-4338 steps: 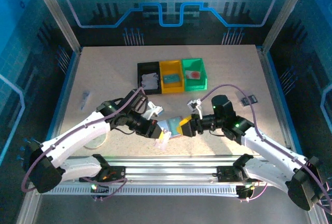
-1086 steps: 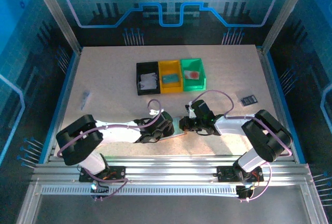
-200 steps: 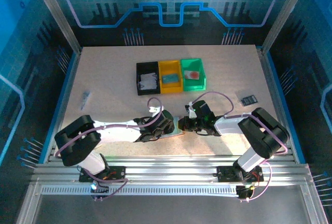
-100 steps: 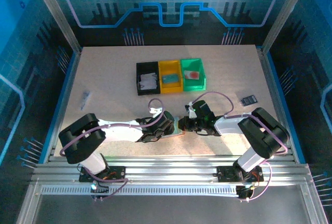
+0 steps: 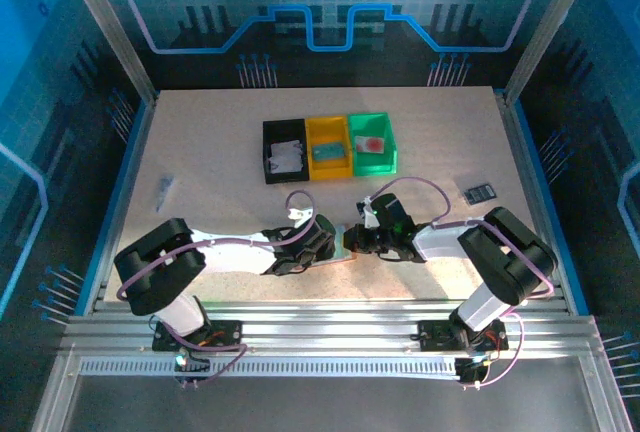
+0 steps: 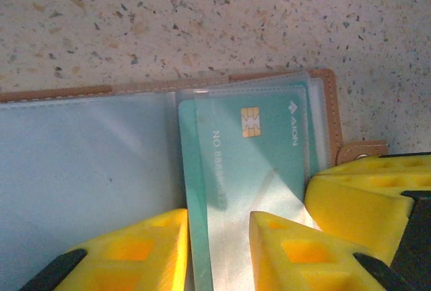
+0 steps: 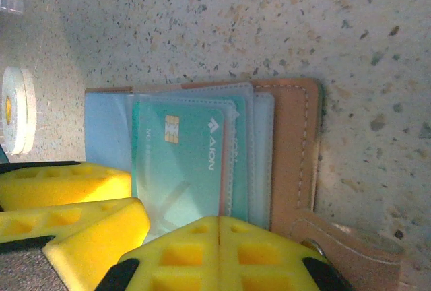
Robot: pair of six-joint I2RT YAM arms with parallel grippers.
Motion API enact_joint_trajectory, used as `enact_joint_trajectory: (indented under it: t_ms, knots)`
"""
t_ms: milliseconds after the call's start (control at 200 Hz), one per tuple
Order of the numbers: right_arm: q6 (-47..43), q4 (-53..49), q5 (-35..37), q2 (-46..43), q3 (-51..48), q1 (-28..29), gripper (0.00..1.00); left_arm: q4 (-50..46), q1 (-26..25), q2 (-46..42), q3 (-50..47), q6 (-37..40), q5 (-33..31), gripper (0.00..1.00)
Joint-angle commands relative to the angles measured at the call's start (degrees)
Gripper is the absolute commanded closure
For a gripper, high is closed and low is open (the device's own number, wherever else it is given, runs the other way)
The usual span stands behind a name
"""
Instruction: Take the credit cards out of the card holder
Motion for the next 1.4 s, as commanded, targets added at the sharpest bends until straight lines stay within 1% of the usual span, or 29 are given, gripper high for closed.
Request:
enact_joint_trajectory:
  t_ms: [0, 955, 1031, 1211, 1356, 1396]
  knots:
    - [0.6, -6.5, 0.9, 3.5, -2.7, 0.3, 1.00, 1.4, -0.3, 0.1, -1.2, -0.4, 0.5, 0.72]
    - [1.8, -2.9, 0.2, 5.8, -3.6, 0.8, 1.00, 3.5, -0.3, -3.2, -3.7, -1.5, -1.1, 0.86]
    - [1.9, -2.7, 0.3, 6.0, -3.7, 0.8, 1.00, 3.8, -0.3, -3.3, -3.9, -1.6, -1.1, 0.89]
    - [2.0, -2.6, 0.3, 6.0, -3.7, 0.9, 1.00, 4.5, -0.3, -3.5, -4.4, -1.9, -1.3, 0.91]
    - [2.0, -2.6, 0.2, 5.9, -3.8, 1.0, 1.00, 4.7, -0.3, -4.0, -4.7, -2.1, -1.4, 0.96]
    - [2.2, -2.6, 0.2, 5.9, -3.7, 1.0, 1.00, 4.7, -0.4, -4.2, -4.8, -2.1, -1.5, 0.99]
